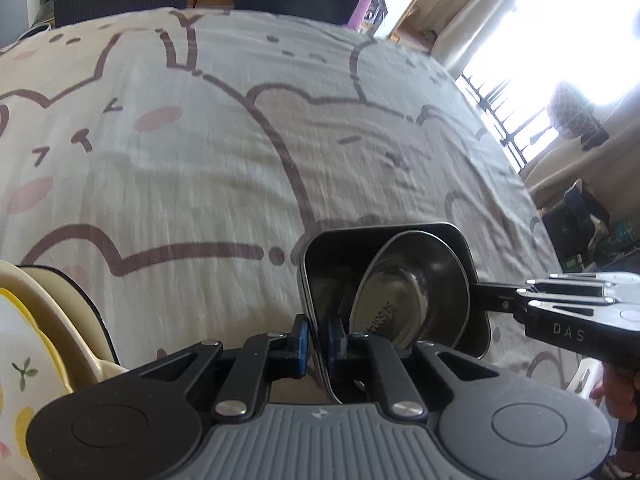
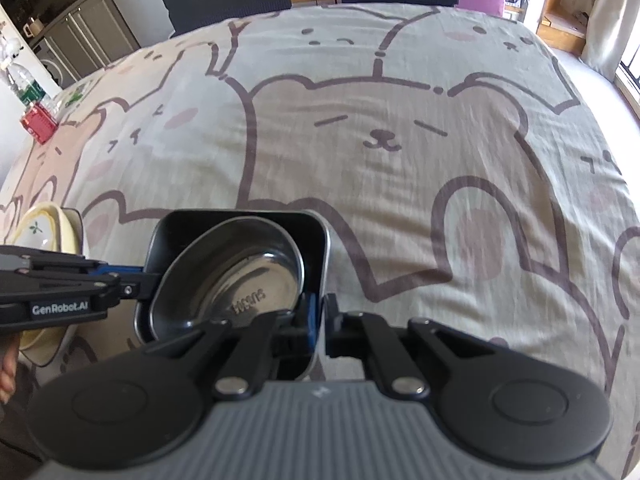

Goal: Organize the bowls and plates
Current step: 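Grip the steel container stack rim with the right gripper while the left gripper holds its opposite rim, then carry the steel stack with both grippers onto the cream and yellow plate stack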

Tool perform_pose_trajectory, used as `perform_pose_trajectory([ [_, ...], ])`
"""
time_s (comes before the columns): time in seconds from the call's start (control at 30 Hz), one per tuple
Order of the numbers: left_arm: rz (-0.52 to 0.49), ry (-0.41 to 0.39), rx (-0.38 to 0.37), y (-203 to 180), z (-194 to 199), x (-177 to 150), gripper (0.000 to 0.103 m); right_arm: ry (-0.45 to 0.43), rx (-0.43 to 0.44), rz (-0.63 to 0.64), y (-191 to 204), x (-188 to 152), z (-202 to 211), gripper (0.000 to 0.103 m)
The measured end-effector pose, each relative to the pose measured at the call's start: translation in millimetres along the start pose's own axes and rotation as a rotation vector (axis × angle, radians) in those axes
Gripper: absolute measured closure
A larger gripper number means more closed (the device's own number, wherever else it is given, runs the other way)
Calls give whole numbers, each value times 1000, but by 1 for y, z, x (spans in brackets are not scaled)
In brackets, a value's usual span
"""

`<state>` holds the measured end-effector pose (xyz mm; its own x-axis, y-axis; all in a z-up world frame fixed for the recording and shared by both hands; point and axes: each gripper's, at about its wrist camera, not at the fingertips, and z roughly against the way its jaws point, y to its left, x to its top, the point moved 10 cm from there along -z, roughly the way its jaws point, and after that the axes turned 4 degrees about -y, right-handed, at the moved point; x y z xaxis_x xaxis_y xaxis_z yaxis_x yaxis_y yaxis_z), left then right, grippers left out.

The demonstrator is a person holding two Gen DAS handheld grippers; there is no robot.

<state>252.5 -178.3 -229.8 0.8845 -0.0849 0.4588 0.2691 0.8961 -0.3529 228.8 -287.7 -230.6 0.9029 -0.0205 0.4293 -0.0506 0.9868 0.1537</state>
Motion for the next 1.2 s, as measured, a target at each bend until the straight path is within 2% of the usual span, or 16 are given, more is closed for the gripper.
perform_pose_trajectory([
  [0.23,54,-76,-42,7,28,16,93,-92,52,-61,4,11,25,99],
  [0.5,125,-182,-102,25,77,32,93,-207,170,-154,21,30,52,99],
  [0.9,246,-321,-101,83,147,34,93,-235,315,-160,88,48,55,99],
  [1.2,346,-394,-68,135,195,18,93,-207,441,-173,149,55,44,98],
])
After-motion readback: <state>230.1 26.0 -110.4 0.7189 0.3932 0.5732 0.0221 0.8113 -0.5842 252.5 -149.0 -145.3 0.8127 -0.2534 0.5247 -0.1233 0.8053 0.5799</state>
